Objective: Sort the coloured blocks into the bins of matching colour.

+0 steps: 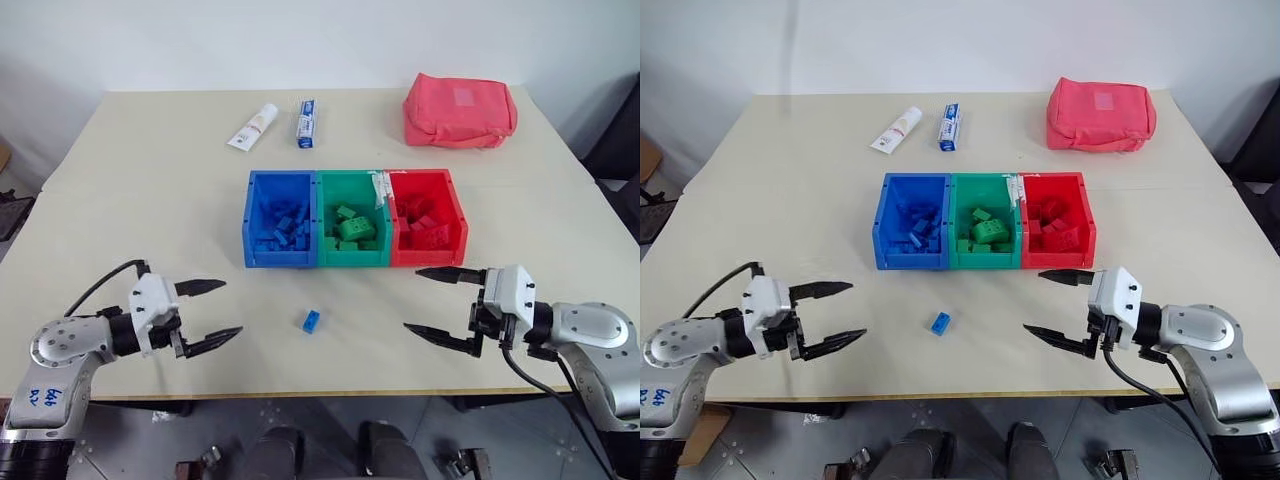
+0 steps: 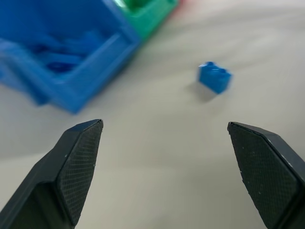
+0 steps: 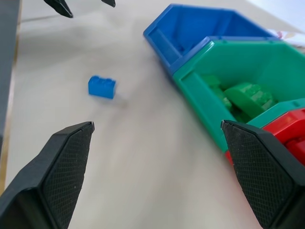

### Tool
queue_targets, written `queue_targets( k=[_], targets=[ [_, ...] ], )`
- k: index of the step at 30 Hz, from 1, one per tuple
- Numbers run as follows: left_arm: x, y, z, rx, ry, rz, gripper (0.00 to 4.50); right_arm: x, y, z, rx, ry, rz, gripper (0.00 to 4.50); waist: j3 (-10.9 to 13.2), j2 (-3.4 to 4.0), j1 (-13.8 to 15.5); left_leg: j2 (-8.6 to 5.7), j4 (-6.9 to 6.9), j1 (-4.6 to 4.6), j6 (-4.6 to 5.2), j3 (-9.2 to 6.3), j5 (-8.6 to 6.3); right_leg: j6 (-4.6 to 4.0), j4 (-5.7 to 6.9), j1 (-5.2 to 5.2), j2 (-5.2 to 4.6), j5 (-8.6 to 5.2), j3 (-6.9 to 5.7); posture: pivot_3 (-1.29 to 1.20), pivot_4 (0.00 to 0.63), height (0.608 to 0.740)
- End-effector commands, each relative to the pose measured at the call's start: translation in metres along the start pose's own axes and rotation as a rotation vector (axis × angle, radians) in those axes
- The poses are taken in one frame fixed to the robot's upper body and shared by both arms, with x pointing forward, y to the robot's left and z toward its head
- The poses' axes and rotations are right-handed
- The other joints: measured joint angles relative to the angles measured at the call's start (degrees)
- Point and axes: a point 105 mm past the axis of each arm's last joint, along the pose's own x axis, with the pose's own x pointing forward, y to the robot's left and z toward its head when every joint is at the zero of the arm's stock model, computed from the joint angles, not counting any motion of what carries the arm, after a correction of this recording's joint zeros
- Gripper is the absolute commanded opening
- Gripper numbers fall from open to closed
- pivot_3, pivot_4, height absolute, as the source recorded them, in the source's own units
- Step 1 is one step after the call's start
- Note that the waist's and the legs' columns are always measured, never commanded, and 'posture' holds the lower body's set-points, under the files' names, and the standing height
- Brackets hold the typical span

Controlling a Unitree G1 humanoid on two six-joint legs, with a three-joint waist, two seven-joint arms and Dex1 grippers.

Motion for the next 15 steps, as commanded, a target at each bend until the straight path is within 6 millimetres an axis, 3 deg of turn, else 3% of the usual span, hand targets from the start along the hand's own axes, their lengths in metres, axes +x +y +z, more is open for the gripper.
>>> queue_targets(
  k=[1, 4, 8, 12, 15],
  targets=[
    [0.033, -0.016, 0.015, -0.014, 0.007, -0.041, 4.45, -0.008, 0.003, 0.001, -0.019, 0.010, 0.007, 4.50, 0.00, 0.00, 0.03, 0.00, 0.00, 0.00, 0.01, 0.00, 0.00, 0.00, 0.01, 0.00, 0.00, 0.00, 0.01, 0.00, 0.150, 0.740],
    [0.062, -0.028, 0.021, -0.102, 0.019, -0.003, 4.45, -0.009, 0.008, 0.001, -0.012, 0.009, 0.010, 4.50, 0.00, 0.00, -0.04, -0.01, 0.01, 0.00, 0.02, 0.01, -0.01, 0.01, 0.04, -0.01, 0.01, 0.01, 0.01, 0.00, 0.150, 0.740],
    [0.085, -0.038, 0.021, -0.154, 0.055, 0.048, 4.45, -0.004, 0.020, 0.003, -0.013, -0.010, 0.045, 4.50, 0.00, 0.00, -0.32, 0.07, -0.02, 0.01, -0.03, 0.06, -0.03, 0.01, 0.09, -0.08, 0.12, 0.00, 0.06, 0.00, 0.150, 0.740],
    [0.095, -0.038, 0.013, -0.188, 0.111, 0.093, 4.45, 0.001, 0.031, 0.002, -0.018, -0.018, 0.087, 4.50, 0.00, 0.00, -0.08, 0.09, -0.01, 0.04, -0.08, 0.06, -0.01, 0.00, 0.10, -0.06, 0.27, 0.00, 0.08, 0.00, 0.150, 0.740],
    [0.096, -0.033, 0.005, -0.163, 0.166, 0.117, 3.86, -0.001, 0.035, 0.002, -0.009, -0.021, 0.098, 4.50, 0.00, 0.00, 0.00, 0.07, 0.02, 0.04, -0.08, 0.06, -0.02, 0.00, 0.08, -0.04, 0.40, 0.00, 0.09, 0.00, 0.150, 0.740]
  ],
)
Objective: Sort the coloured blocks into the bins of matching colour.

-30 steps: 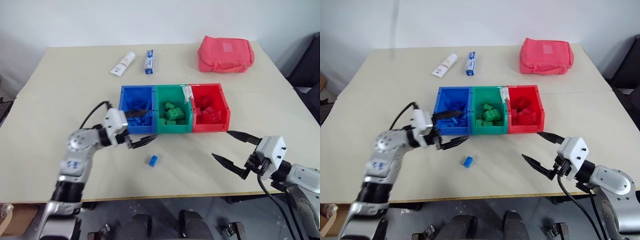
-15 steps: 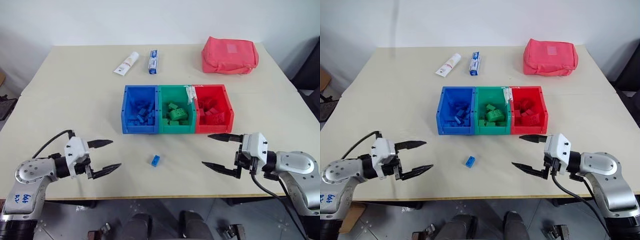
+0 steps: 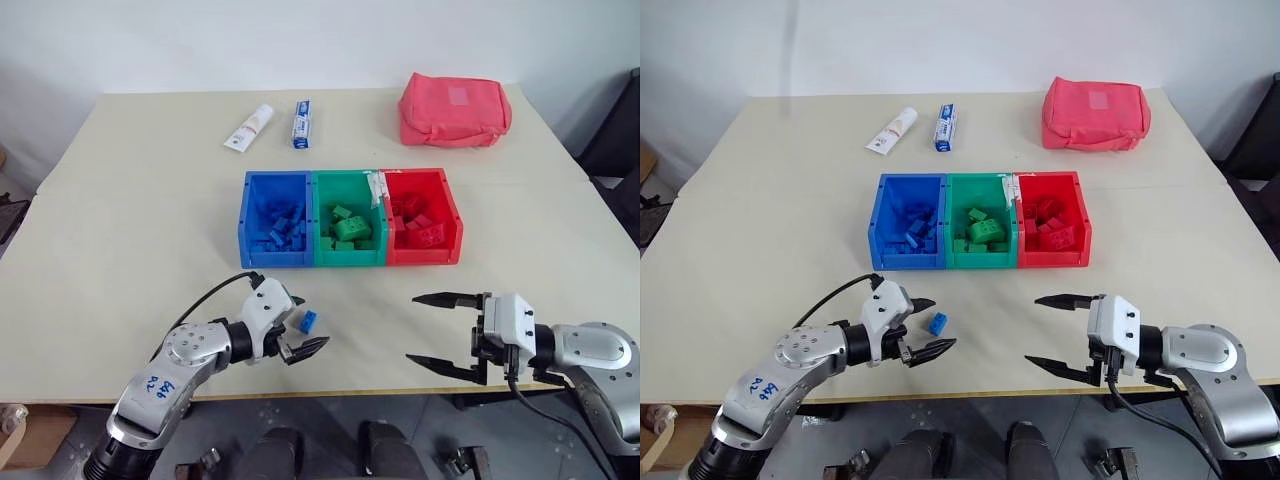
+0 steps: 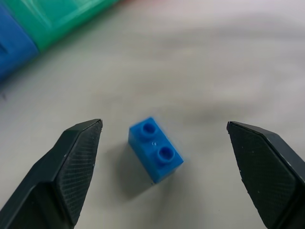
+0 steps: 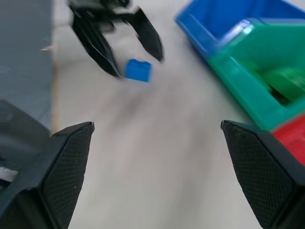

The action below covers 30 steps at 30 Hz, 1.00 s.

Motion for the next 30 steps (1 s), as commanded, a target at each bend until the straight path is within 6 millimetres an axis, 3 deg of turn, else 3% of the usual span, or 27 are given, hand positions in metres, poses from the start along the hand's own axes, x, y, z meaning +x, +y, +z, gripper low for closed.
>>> queue_targets(
  k=[1, 9, 11, 15, 18, 21, 23, 26, 30],
  targets=[
    [0.000, 0.005, -0.001, 0.044, 0.034, 0.022, 3.60, -0.001, 0.006, 0.007, -0.032, -0.023, 0.021, 4.50, 0.00, 0.00, 0.07, 0.00, 0.00, 0.00, 0.00, 0.00, 0.00, 0.00, 0.00, 0.00, 0.00, 0.00, 0.00, 0.00, 0.150, 0.740],
    [0.001, 0.008, -0.002, 0.032, 0.018, 0.003, 1.11, -0.011, 0.004, 0.002, -0.029, 0.001, -0.013, 4.50, 0.00, 0.00, 0.06, 0.01, 0.00, 0.01, 0.00, -0.01, -0.01, 0.00, -0.04, 0.02, -0.07, 0.00, -0.02, 0.00, 0.150, 0.740],
    [-0.004, 0.017, 0.009, -0.014, -0.063, 0.033, 0.47, -0.015, 0.001, 0.002, -0.024, 0.002, -0.056, 4.50, 0.00, 0.00, 0.06, 0.01, 0.00, 0.01, 0.00, -0.01, -0.01, -0.01, -0.04, 0.02, -0.07, 0.00, -0.01, 0.00, 0.150, 0.740],
    [-0.022, 0.047, 0.035, 0.049, -0.221, 0.157, 0.47, -0.024, -0.011, 0.005, -0.011, -0.042, -0.249, 4.50, 0.00, -0.01, 0.10, 0.02, 0.00, 0.00, -0.02, -0.03, -0.01, -0.01, -0.04, 0.02, -0.11, 0.00, -0.04, 0.00, 0.150, 0.740],
    [-0.028, 0.063, 0.065, 0.128, -0.342, 0.218, 0.47, -0.033, -0.031, 0.014, 0.017, -0.121, -0.432, 4.50, 0.00, 0.00, 0.17, 0.01, 0.01, 0.01, -0.06, -0.03, 0.01, -0.01, -0.02, 0.02, -0.16, 0.00, -0.05, 0.00, 0.150, 0.740],
    [-0.018, 0.080, 0.087, 0.185, -0.375, 0.235, 0.47, -0.039, -0.044, 0.021, 0.021, -0.174, -0.536, 4.50, 0.00, 0.00, 0.28, -0.08, 0.06, 0.01, -0.05, -0.02, 0.01, 0.02, -0.01, 0.05, -0.05, 0.01, -0.06, 0.00, 0.150, 0.740],
    [-0.010, 0.092, 0.090, 0.200, -0.351, 0.242, 0.47, -0.037, -0.047, 0.023, 0.022, -0.185, -0.548, 4.50, -0.01, 0.00, 0.24, -0.07, 0.06, 0.01, -0.04, -0.03, 0.02, 0.02, 0.00, 0.04, 0.00, 0.01, -0.07, 0.00, 0.150, 0.740],
    [0.000, 0.115, 0.096, 0.193, -0.323, 0.304, 1.47, -0.033, -0.047, 0.024, 0.011, -0.189, -0.545, 4.50, 0.00, 0.00, 0.10, -0.05, 0.00, 0.01, -0.04, -0.03, 0.01, 0.02, 0.01, -0.02, 0.06, 0.01, -0.06, 0.00, 0.150, 0.740],
    [0.003, 0.123, 0.104, 0.200, -0.336, 0.303, 2.70, -0.032, -0.046, 0.025, -0.004, -0.179, -0.538, 4.50, 0.00, 0.00, -0.25, -0.05, -0.01, -0.05, -0.04, 0.00, 0.01, 0.02, 0.01, -0.10, 0.07, 0.01, -0.02, 0.00, 0.150, 0.740]
  ],
)
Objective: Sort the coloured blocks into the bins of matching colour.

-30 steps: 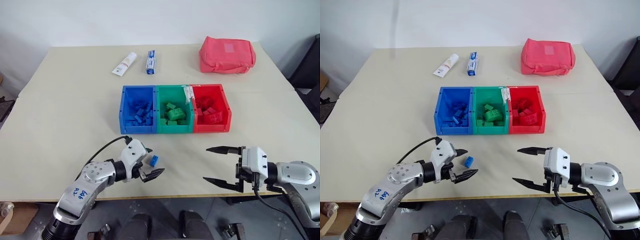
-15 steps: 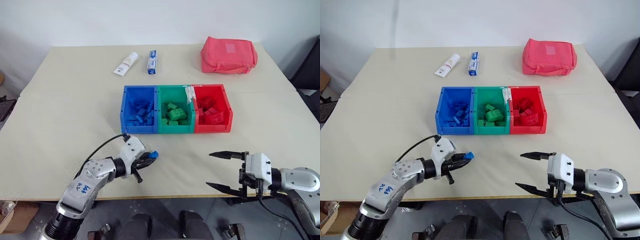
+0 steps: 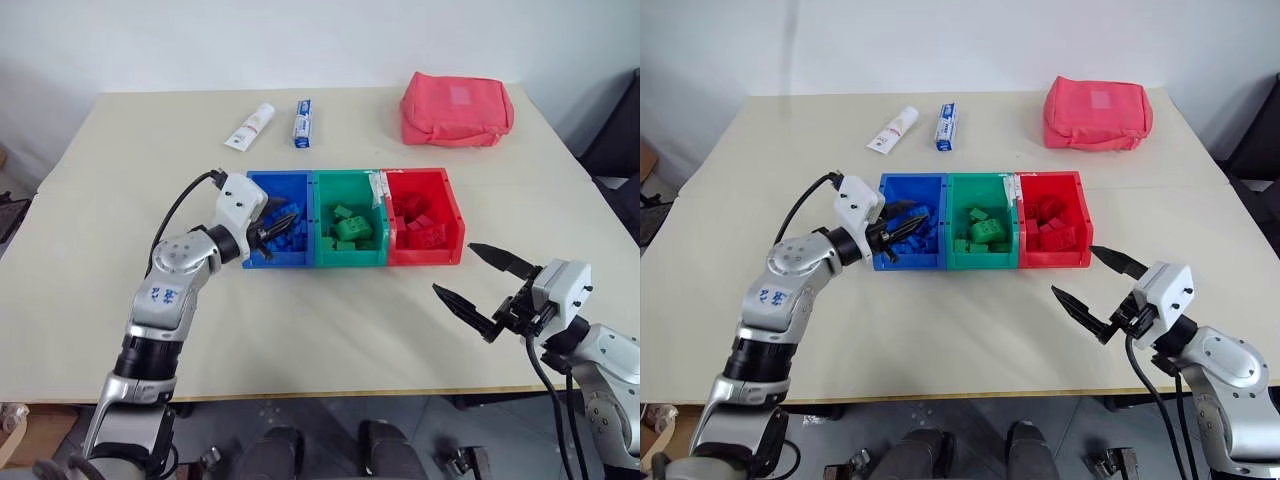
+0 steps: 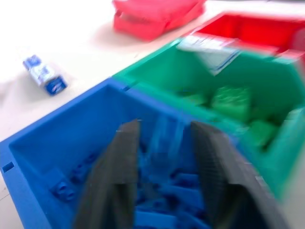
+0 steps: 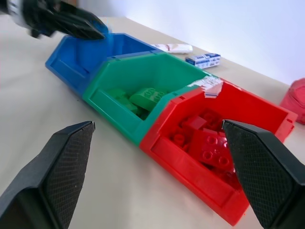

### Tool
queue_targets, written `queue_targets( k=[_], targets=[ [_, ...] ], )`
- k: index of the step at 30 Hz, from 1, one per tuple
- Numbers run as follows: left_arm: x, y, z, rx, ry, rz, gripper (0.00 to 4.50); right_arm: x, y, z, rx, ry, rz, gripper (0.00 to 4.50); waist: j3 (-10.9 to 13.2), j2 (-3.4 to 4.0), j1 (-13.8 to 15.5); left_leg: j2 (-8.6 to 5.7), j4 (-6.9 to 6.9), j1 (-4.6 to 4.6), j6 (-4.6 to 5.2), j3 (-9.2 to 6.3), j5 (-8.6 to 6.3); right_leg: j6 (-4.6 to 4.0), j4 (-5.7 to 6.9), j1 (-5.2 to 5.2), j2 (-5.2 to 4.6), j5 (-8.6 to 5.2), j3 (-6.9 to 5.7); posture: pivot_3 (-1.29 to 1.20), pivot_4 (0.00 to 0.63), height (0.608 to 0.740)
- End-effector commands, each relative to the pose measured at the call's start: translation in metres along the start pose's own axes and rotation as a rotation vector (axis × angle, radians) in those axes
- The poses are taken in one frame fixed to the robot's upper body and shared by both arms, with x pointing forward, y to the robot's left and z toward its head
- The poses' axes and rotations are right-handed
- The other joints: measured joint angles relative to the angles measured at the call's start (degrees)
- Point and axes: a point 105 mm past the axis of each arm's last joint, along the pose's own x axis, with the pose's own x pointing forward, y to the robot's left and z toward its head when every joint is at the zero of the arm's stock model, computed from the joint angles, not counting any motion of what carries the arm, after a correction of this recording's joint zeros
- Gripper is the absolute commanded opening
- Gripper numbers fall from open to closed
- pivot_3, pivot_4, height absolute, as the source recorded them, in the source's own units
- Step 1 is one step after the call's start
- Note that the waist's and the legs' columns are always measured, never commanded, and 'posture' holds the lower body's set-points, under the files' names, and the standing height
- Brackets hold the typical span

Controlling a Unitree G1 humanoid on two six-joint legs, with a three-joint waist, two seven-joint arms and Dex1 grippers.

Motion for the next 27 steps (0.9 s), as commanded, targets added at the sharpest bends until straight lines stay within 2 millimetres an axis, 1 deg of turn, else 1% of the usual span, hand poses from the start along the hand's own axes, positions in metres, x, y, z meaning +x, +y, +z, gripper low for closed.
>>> queue_targets(
  k=[1, 4, 5, 6, 8, 9, 10, 11, 13, 14, 15, 17, 20, 22, 25, 27],
  targets=[
    [0.000, 0.002, 0.015, 0.032, -0.062, -0.010, 2.98, 0.002, 0.003, 0.011, -0.045, -0.030, 0.013, 4.50, 0.00, 0.00, -0.03, 0.01, 0.00, 0.00, 0.00, 0.00, 0.00, 0.00, 0.00, -0.01, 0.00, 0.00, 0.00, 0.00, 0.150, 0.740],
    [-0.006, -0.002, 0.015, 0.008, -0.078, -0.041, 3.93, 0.000, 0.004, 0.011, -0.052, -0.023, 0.017, 4.50, 0.00, 0.00, 0.08, 0.02, 0.01, 0.00, 0.00, 0.00, 0.00, 0.00, 0.01, 0.00, 0.00, 0.00, -0.01, 0.00, 0.150, 0.740],
    [-0.014, -0.003, 0.014, -0.043, -0.080, -0.067, 4.26, -0.001, 0.005, 0.010, -0.058, -0.014, 0.027, 4.50, 0.00, 0.00, 0.06, 0.02, 0.01, 0.00, 0.00, 0.00, 0.00, 0.00, 0.02, 0.01, -0.01, 0.00, -0.01, 0.00, 0.150, 0.740],
    [-0.023, -0.008, 0.015, -0.070, -0.094, -0.111, 4.46, -0.004, 0.006, 0.010, -0.063, 0.000, 0.039, 4.50, 0.00, 0.01, 0.00, 0.02, 0.02, 0.00, 0.00, 0.00, 0.00, 0.00, 0.02, 0.01, 0.00, 0.00, -0.01, 0.00, 0.150, 0.740],
    [-0.045, -0.016, 0.018, -0.066, -0.133, -0.195, 4.46, -0.009, 0.009, 0.007, -0.064, 0.028, 0.065, 4.50, 0.00, 0.01, -0.22, 0.04, -0.02, 0.00, 0.00, 0.00, 0.00, 0.00, 0.03, -0.02, -0.01, 0.00, 0.03, 0.00, 0.150, 0.740],
    [-0.057, -0.019, 0.014, -0.046, -0.122, -0.226, 4.46, -0.011, 0.011, 0.005, -0.058, 0.042, 0.083, 4.50, 0.00, 0.01, -0.27, 0.08, -0.05, 0.00, -0.01, 0.00, -0.01, -0.01, 0.02, -0.04, -0.02, -0.01, 0.03, 0.00, 0.150, 0.740],
    [-0.068, -0.017, 0.005, -0.037, -0.087, -0.235, 4.46, -0.012, 0.012, 0.002, -0.051, 0.055, 0.103, 4.50, 0.00, 0.01, -0.41, 0.11, -0.06, 0.00, -0.03, 0.00, -0.02, -0.03, 0.01, -0.04, -0.03, -0.01, 0.03, 0.00, 0.150, 0.740],
    [-0.081, -0.010, -0.006, -0.034, -0.054, -0.218, 4.46, -0.013, 0.014, -0.001, -0.048, 0.070, 0.129, 4.50, -0.01, 0.02, -0.48, 0.12, -0.06, 0.01, -0.04, 0.00, -0.02, -0.04, 0.00, -0.03, -0.04, -0.02, 0.04, 0.00, 0.150, 0.740],
    [-0.099, 0.001, -0.019, -0.053, -0.025, -0.187, 4.46, -0.014, 0.016, -0.007, -0.071, 0.093, 0.175, 4.50, -0.01, 0.02, -0.40, 0.14, -0.06, 0.07, -0.05, 0.00, -0.02, -0.07, 0.00, 0.03, -0.08, -0.04, 0.02, 0.00, 0.150, 0.740],
    [-0.113, 0.006, -0.026, -0.041, -0.013, -0.188, 4.46, -0.015, 0.016, -0.012, -0.088, 0.112, 0.204, 4.50, -0.01, 0.02, -0.29, 0.15, -0.05, 0.10, -0.06, 0.00, -0.01, -0.08, -0.01, 0.08, -0.08, -0.04, 0.02, 0.00, 0.150, 0.740],
    [-0.121, 0.008, -0.030, -0.030, -0.006, -0.194, 4.46, -0.015, 0.016, -0.016, -0.100, 0.125, 0.223, 4.50, -0.01, 0.01, -0.25, 0.13, -0.04, 0.14, -0.06, 0.00, -0.01, -0.08, -0.01, 0.14, -0.07, -0.04, 0.01, 0.00, 0.150, 0.740],
    [-0.136, 0.010, -0.039, 0.001, 0.028, -0.189, 4.46, -0.014, 0.009, -0.020, -0.106, 0.132, 0.234, 4.50, -0.01, 0.01, -0.18, 0.13, -0.04, 0.18, -0.05, 0.00, -0.02, -0.09, -0.03, 0.18, -0.10, -0.04, 0.01, 0.00, 0.150, 0.740],
    [-0.148, 0.010, -0.050, 0.012, 0.072, -0.156, 4.46, -0.010, -0.001, -0.020, -0.116, 0.128, 0.241, 4.50, 0.00, 0.03, 0.10, 0.08, -0.04, 0.17, 0.01, 0.00, -0.05, -0.09, -0.05, 0.18, -0.33, -0.04, -0.01, 0.00, 0.150, 0.740],
    [-0.151, 0.006, -0.057, -0.004, 0.082, -0.139, 4.46, -0.007, -0.005, -0.020, -0.119, 0.123, 0.237, 4.50, 0.00, 0.02, 0.22, 0.06, -0.06, 0.15, 0.02, -0.03, -0.06, -0.09, -0.06, 0.18, -0.39, -0.04, -0.05, 0.00, 0.150, 0.740],
    [-0.151, -0.002, -0.061, 0.005, 0.089, -0.139, 4.46, -0.006, -0.011, -0.019, -0.117, 0.119, 0.201, 4.50, 0.00, 0.03, 0.19, 0.06, -0.10, 0.12, 0.02, -0.07, -0.06, -0.09, -0.09, 0.16, -0.40, -0.04, -0.08, 0.00, 0.150, 0.740],
    [-0.146, -0.003, -0.061, 0.023, 0.090, -0.133, 4.46, -0.007, -0.018, -0.017, -0.108, 0.113, 0.167, 4.50, 0.00, 0.03, 0.15, 0.06, -0.10, 0.12, 0.04, -0.05, -0.07, -0.09, -0.10, 0.16, -0.41, -0.04, -0.07, 0.00, 0.150, 0.740]
  ],
)
